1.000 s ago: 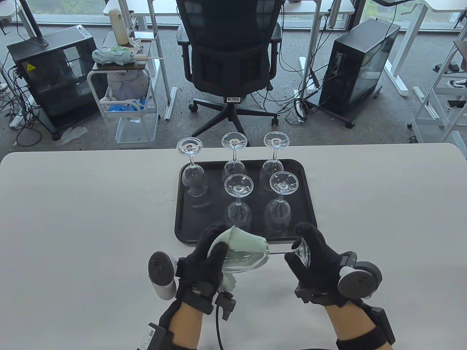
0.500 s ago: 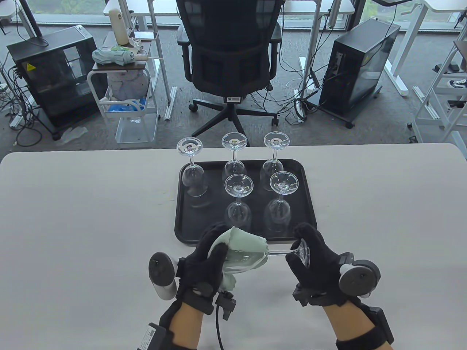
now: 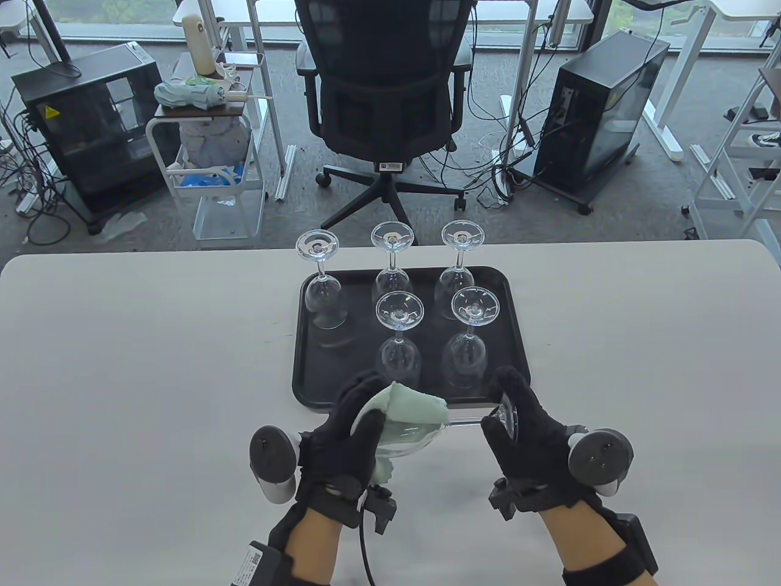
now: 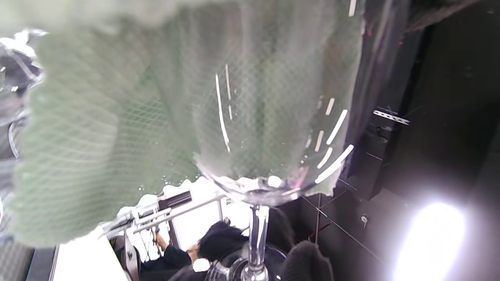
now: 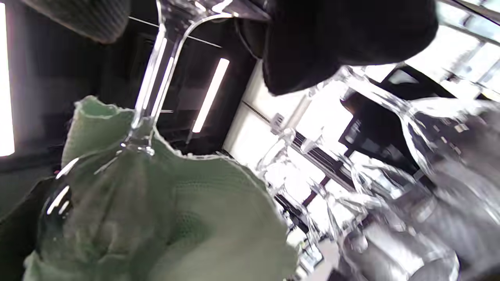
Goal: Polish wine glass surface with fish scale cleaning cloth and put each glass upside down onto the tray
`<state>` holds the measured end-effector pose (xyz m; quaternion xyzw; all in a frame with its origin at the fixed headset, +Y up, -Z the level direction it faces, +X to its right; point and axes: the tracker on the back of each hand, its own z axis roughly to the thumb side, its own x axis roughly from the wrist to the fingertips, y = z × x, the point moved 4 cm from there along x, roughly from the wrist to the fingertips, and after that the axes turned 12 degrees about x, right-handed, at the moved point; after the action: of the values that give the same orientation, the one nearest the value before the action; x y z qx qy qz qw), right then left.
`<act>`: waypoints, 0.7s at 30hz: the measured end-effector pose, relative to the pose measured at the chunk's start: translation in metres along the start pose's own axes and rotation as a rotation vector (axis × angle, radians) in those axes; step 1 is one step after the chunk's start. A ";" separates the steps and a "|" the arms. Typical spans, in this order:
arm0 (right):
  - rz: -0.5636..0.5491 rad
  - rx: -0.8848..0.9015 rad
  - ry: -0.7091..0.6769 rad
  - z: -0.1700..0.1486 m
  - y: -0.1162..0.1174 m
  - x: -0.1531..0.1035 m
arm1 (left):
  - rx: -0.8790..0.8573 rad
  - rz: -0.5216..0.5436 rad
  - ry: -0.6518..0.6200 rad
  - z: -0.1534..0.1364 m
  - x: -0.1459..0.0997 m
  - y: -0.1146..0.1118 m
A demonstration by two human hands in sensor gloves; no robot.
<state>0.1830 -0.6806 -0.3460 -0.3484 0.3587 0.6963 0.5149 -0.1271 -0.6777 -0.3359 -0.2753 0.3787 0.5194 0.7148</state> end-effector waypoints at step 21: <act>0.026 -0.392 -0.415 0.036 0.003 -0.008 | -0.098 -0.047 0.077 -0.007 0.002 0.000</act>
<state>0.1778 -0.6538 -0.3205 -0.2870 0.1086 0.8153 0.4911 -0.1289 -0.6820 -0.3412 -0.3387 0.3734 0.5093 0.6975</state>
